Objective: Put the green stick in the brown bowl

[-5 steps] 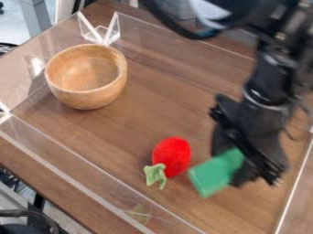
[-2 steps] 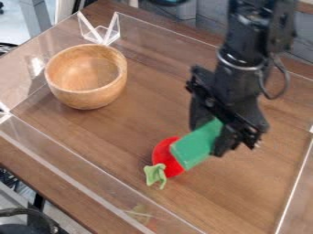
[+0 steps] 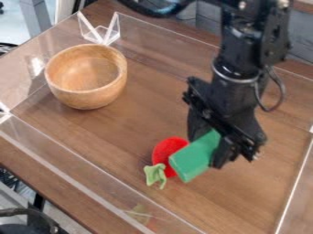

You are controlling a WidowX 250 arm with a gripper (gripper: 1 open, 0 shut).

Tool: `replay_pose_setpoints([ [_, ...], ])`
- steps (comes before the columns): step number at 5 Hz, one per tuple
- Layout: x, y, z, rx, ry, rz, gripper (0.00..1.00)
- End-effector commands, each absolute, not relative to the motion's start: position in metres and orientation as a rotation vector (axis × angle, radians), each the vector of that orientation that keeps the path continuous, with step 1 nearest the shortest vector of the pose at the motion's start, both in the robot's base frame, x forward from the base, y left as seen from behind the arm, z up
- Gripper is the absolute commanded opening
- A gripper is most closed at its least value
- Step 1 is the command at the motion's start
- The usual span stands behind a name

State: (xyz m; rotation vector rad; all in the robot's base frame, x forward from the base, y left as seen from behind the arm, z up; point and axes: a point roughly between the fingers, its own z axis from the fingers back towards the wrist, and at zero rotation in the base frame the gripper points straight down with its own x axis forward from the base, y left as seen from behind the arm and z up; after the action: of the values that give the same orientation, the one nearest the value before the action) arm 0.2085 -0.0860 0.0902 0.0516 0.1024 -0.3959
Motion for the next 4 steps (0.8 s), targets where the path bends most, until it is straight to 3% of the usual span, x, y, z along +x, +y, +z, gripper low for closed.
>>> replay_pose_setpoints([
  [1,0.2144,-0.0963,0.1058,0.031,0.052,-0.364,0.00],
  [4,0.2142,-0.0913,0.1144,0.026,0.068,-0.293,0.00],
])
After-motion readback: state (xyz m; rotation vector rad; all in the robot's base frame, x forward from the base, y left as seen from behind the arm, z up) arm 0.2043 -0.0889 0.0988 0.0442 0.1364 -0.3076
